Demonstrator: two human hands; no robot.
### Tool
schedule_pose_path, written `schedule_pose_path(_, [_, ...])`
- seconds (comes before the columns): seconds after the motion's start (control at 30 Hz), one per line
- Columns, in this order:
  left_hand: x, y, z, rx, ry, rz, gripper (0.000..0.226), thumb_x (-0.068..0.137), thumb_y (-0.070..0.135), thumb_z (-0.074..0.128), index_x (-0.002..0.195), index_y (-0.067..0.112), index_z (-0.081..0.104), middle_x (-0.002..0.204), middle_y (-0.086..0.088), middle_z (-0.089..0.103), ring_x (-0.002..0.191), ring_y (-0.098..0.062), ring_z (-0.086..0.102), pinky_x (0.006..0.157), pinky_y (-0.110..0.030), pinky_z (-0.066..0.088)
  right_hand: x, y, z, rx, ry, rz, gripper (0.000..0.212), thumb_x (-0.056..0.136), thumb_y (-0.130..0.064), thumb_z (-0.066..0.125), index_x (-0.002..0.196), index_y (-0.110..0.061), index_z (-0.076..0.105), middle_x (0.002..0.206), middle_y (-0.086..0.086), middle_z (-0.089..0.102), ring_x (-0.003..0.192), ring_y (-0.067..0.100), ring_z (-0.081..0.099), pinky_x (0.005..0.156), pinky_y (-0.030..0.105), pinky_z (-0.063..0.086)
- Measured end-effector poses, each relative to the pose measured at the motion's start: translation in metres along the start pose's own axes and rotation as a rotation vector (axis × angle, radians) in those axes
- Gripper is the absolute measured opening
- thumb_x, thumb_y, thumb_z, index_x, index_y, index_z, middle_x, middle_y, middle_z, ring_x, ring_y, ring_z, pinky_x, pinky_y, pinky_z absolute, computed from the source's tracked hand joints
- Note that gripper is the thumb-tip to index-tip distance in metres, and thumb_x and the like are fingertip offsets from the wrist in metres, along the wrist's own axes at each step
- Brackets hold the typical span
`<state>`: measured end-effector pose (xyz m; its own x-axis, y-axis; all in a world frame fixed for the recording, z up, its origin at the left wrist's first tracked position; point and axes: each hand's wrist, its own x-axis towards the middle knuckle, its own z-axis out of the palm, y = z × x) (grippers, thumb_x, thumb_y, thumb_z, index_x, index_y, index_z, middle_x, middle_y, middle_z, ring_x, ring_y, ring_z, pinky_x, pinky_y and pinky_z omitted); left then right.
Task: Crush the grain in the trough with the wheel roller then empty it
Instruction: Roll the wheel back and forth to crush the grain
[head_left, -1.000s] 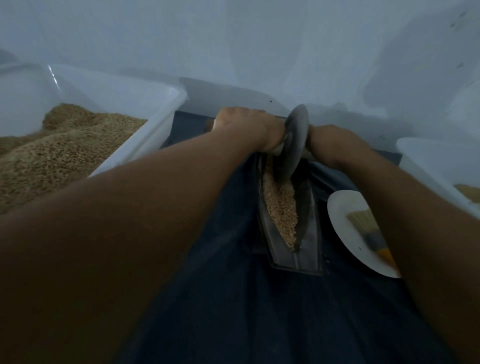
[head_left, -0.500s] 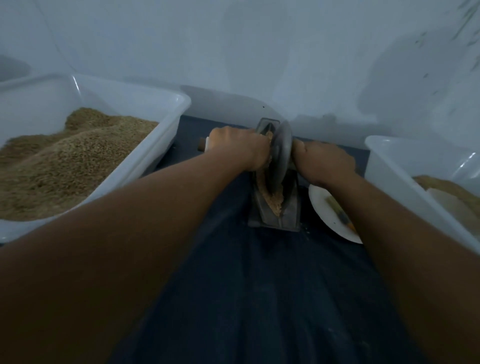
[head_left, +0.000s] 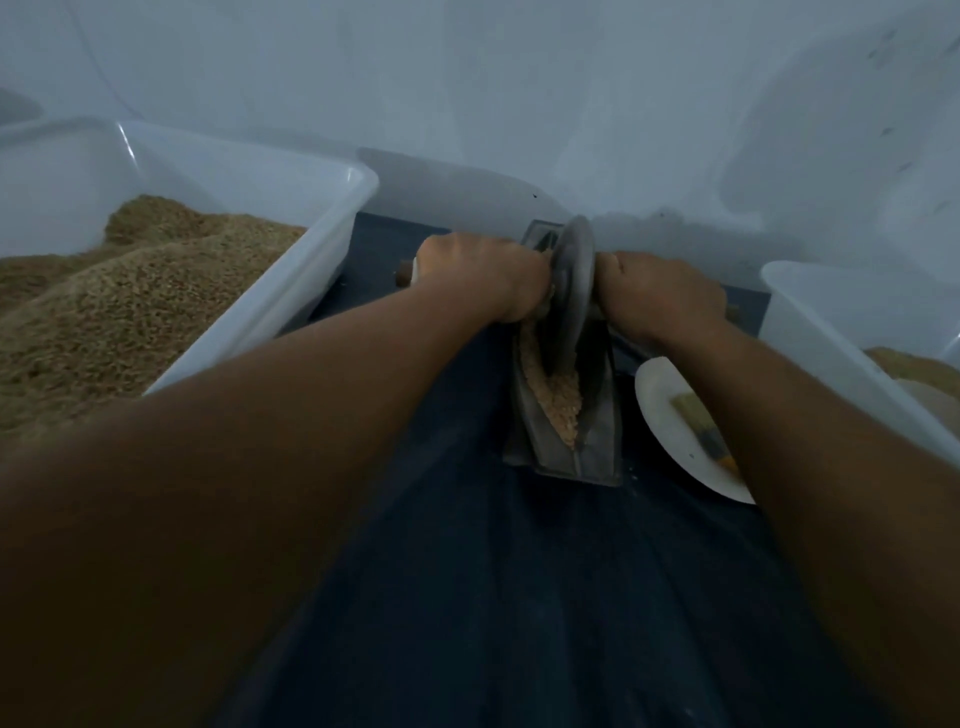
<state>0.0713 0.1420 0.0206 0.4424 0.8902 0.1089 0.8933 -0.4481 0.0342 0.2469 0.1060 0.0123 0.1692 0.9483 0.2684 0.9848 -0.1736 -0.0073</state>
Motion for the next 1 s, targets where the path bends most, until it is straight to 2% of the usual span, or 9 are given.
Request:
schedule_pose_path(0.1, [0.02, -0.003, 0.002, -0.048, 0.001, -0.024, 0.034, 0.083, 0.041, 0.038, 0.102, 0.026, 0.062, 0.122, -0.007, 0.062, 0.092, -0.03, 0.051, 0.075, -0.043, 0.033, 0.024, 0.004, 0.004, -0.058, -0.058, -0.067, 0.046, 0.101, -0.044, 0.021, 0.116, -0.022, 0.059, 0.13, 0.012, 0.058, 0.108, 0.036, 0.056, 0.075, 0.04, 0.034])
schedule_pose_path(0.23, [0.04, -0.009, 0.002, -0.124, -0.026, -0.107, 0.044, 0.087, 0.045, 0.035, 0.115, 0.026, 0.062, 0.132, -0.008, 0.058, 0.114, -0.034, 0.054, 0.079, -0.042, 0.031, 0.053, 0.003, 0.004, -0.079, -0.129, -0.038, 0.061, 0.087, -0.05, 0.017, 0.123, -0.019, 0.057, 0.133, 0.014, 0.057, 0.111, 0.037, 0.056, 0.081, 0.042, 0.04])
schedule_pose_path(0.4, [0.05, -0.011, 0.002, -0.135, -0.019, -0.104, 0.045, 0.088, 0.046, 0.029, 0.115, 0.027, 0.06, 0.133, -0.008, 0.058, 0.107, -0.03, 0.054, 0.078, -0.042, 0.031, 0.068, -0.002, 0.002, -0.071, -0.191, 0.044, 0.076, 0.071, -0.053, 0.014, 0.123, -0.021, 0.059, 0.13, 0.014, 0.058, 0.105, 0.035, 0.056, 0.081, 0.043, 0.04])
schedule_pose_path(0.5, [0.046, -0.008, -0.001, -0.116, 0.002, -0.089, 0.038, 0.087, 0.044, 0.031, 0.107, 0.028, 0.059, 0.128, -0.008, 0.06, 0.105, -0.031, 0.055, 0.076, -0.042, 0.032, 0.064, 0.002, 0.003, -0.049, -0.205, 0.025, 0.066, 0.082, -0.052, 0.017, 0.124, -0.021, 0.059, 0.128, 0.014, 0.059, 0.097, 0.032, 0.054, 0.081, 0.043, 0.043])
schedule_pose_path(0.6, [0.035, -0.005, -0.001, -0.082, 0.024, -0.072, 0.02, 0.086, 0.042, 0.039, 0.092, 0.028, 0.052, 0.121, -0.008, 0.062, 0.087, -0.028, 0.047, 0.074, -0.042, 0.032, 0.048, 0.005, 0.004, -0.076, -0.142, -0.047, 0.043, 0.099, -0.041, 0.024, 0.123, -0.024, 0.055, 0.127, 0.014, 0.059, 0.101, 0.036, 0.057, 0.076, 0.041, 0.041])
schedule_pose_path(0.7, [0.023, -0.002, 0.001, -0.029, 0.065, -0.032, 0.016, 0.09, 0.04, 0.04, 0.088, 0.028, 0.05, 0.116, -0.008, 0.062, 0.087, -0.031, 0.05, 0.073, -0.043, 0.033, 0.027, 0.004, 0.004, -0.05, -0.089, -0.032, 0.049, 0.1, -0.044, 0.019, 0.125, -0.024, 0.056, 0.129, 0.014, 0.059, 0.105, 0.036, 0.057, 0.071, 0.041, 0.033])
schedule_pose_path(0.8, [0.014, 0.002, 0.004, 0.054, 0.119, 0.003, 0.026, 0.093, 0.038, 0.037, 0.098, 0.027, 0.06, 0.117, -0.007, 0.063, 0.102, -0.035, 0.058, 0.072, -0.044, 0.035, 0.011, 0.003, 0.002, 0.001, -0.112, 0.013, 0.052, 0.1, -0.046, 0.016, 0.12, -0.022, 0.057, 0.127, 0.014, 0.059, 0.091, 0.03, 0.05, 0.07, 0.041, 0.031])
schedule_pose_path(0.9, [0.001, 0.006, 0.006, 0.072, 0.185, 0.015, 0.034, 0.096, 0.038, 0.033, 0.109, 0.024, 0.062, 0.118, -0.007, 0.063, 0.105, -0.037, 0.059, 0.072, -0.044, 0.035, -0.009, 0.003, 0.0, 0.116, -0.081, 0.068, 0.055, 0.099, -0.052, 0.014, 0.103, -0.023, 0.061, 0.119, 0.013, 0.063, 0.085, 0.025, 0.044, 0.074, 0.038, 0.032])
schedule_pose_path(1.0, [-0.011, 0.007, 0.006, 0.084, 0.193, 0.029, 0.031, 0.097, 0.035, 0.03, 0.101, 0.024, 0.058, 0.113, -0.008, 0.063, 0.1, -0.037, 0.06, 0.071, -0.044, 0.034, -0.027, 0.001, -0.001, 0.137, 0.002, 0.047, 0.054, 0.101, -0.051, 0.015, 0.091, -0.023, 0.061, 0.098, 0.011, 0.061, 0.081, 0.025, 0.048, 0.073, 0.035, 0.034])
